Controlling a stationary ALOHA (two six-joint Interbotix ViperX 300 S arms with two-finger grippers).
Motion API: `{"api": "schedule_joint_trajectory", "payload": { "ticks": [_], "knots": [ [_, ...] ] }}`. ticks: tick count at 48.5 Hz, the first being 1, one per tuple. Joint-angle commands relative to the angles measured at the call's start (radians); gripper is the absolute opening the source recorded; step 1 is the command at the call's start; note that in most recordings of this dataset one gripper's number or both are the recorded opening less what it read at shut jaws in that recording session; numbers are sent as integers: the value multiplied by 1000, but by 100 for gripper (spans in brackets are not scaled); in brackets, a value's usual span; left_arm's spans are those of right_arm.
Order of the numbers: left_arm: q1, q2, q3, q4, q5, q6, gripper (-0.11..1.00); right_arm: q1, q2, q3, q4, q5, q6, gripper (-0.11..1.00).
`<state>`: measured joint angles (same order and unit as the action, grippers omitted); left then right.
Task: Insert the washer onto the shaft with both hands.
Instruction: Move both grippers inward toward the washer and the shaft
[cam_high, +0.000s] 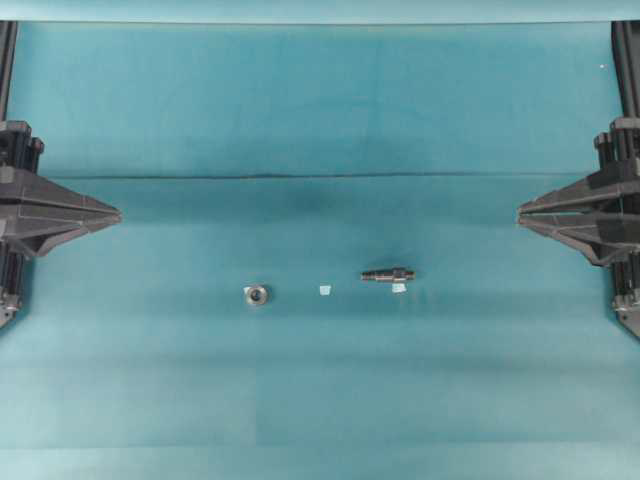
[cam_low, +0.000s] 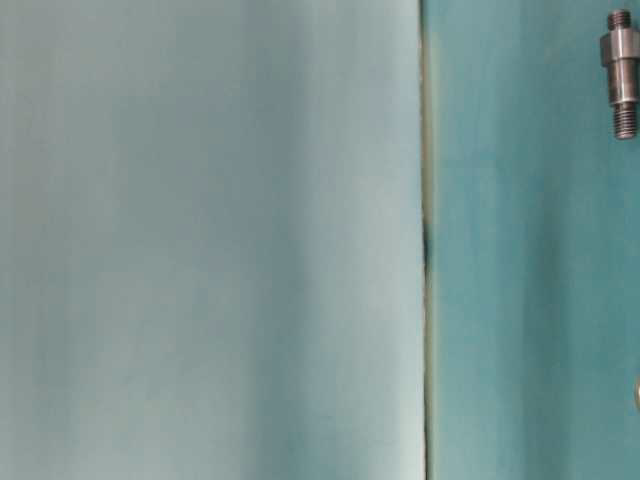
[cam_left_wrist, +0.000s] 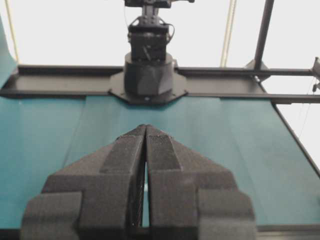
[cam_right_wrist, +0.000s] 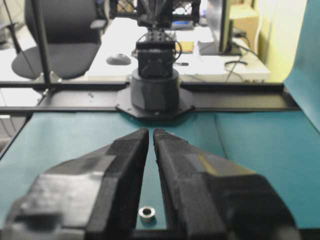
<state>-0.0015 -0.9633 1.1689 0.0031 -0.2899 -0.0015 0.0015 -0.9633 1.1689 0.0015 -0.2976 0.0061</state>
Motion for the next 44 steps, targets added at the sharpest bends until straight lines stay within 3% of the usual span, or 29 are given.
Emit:
{"api": "schedule_joint_trajectory", "payload": {
  "ticks": [1,4,8,16,26,44],
  "knots": [
    [-18,29,-43,12,37,-20,2,3,9,-8,3,2,6,0],
    [-21,52,-71,12,87,-28,2,3,14,-12,38,38,15,1],
    [-21,87,-107,12,158,-34,2,3,20,-29,61,118,38,-7],
    [-18,184,-170,12,308,-34,2,2,58,-84,61,298,84,-10],
    [-20,313,-252,12,448,-34,2,0,172,-163,61,511,92,-10],
    [-17,615,-471,14,706,-21,2,-3,430,-296,60,721,87,-10]
  ]
}}
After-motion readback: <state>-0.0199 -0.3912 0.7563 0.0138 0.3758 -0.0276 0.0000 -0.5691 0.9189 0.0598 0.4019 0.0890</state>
